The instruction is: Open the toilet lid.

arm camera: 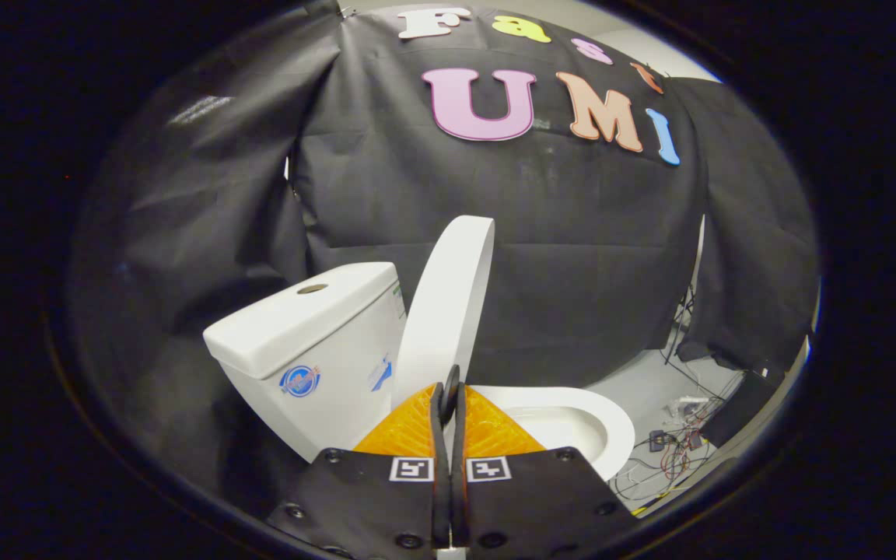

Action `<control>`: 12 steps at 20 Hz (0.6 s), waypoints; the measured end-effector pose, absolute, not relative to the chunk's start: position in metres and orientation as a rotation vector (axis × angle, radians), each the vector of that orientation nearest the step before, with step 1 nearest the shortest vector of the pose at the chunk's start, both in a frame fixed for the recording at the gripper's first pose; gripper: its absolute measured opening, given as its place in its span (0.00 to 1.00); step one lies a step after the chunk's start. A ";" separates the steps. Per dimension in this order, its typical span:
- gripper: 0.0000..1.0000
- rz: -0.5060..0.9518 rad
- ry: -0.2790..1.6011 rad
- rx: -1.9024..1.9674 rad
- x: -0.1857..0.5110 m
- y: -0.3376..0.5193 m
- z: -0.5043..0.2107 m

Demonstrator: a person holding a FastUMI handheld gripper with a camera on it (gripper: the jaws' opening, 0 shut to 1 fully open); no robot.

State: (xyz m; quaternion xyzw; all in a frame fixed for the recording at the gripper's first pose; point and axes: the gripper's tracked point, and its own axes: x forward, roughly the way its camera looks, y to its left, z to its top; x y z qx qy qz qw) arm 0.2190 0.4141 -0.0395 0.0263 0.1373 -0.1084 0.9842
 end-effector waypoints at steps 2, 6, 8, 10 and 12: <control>0.01 -0.207 0.270 0.048 0.224 0.422 -0.039; 0.01 -0.154 0.262 0.010 0.233 0.442 -0.036; 0.01 -0.129 0.275 0.005 0.237 0.450 -0.036; 0.01 -0.097 0.274 0.001 0.241 0.457 -0.034; 0.01 -0.068 0.269 0.004 0.244 0.464 -0.034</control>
